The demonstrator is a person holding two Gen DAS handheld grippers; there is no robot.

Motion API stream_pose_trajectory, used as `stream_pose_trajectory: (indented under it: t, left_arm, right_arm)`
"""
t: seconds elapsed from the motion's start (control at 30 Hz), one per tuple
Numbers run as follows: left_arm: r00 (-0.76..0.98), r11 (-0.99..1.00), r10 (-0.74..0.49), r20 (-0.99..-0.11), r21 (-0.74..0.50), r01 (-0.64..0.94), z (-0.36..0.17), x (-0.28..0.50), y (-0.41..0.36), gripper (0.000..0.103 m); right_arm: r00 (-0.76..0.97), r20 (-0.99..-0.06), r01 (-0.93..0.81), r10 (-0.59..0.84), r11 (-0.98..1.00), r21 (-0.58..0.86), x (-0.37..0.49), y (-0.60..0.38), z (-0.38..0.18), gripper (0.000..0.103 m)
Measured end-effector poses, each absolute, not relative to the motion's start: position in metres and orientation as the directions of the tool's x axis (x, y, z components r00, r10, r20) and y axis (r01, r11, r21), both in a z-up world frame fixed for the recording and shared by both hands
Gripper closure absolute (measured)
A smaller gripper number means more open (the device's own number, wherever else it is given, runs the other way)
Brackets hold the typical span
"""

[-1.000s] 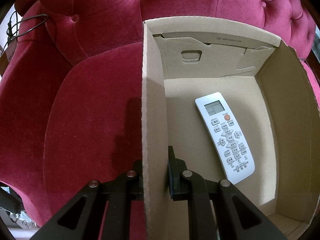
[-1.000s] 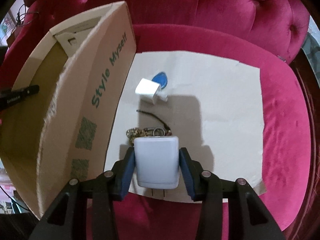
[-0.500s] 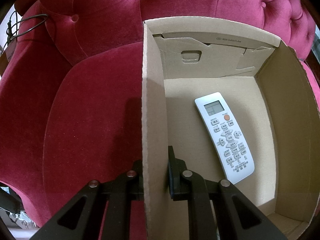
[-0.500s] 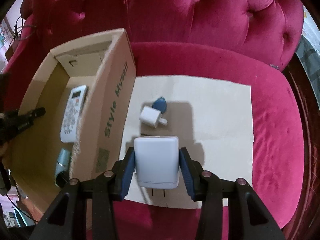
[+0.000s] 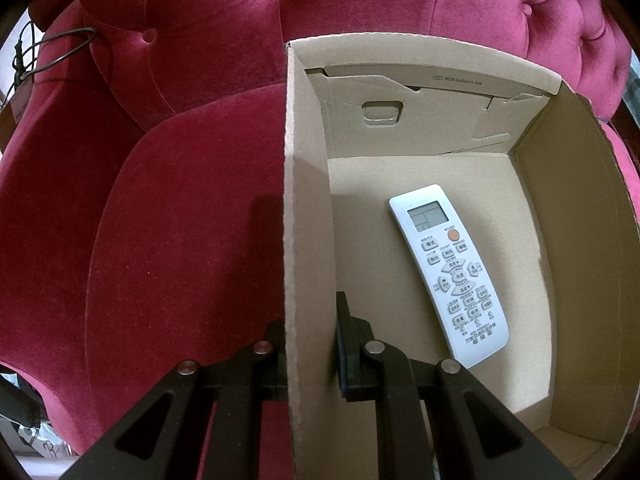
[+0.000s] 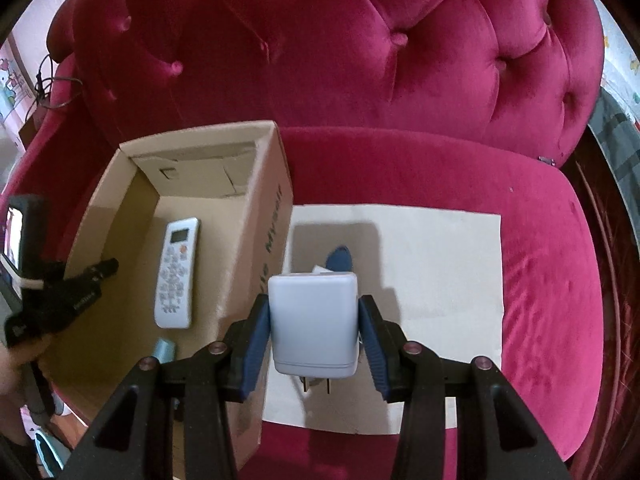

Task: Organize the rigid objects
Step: 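Carry the white charger over the box wall into the box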

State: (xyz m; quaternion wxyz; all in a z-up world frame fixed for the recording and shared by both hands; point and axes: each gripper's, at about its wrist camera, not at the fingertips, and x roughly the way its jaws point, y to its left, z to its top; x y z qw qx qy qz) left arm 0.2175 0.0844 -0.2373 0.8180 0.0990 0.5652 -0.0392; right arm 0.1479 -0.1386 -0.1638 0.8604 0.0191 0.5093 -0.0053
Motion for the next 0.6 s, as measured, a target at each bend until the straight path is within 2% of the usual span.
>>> stream_pose_trajectory:
  t: [0.6]
  left_arm:
    - [0.358, 0.977, 0.044, -0.933, 0.114, 0.178, -0.236, 0.217, 0.085, 0.089]
  right_arm:
    - [0.531, -0.844, -0.013, 0.075, 0.997, 0.080, 0.161, -0.094, -0.142, 0.056]
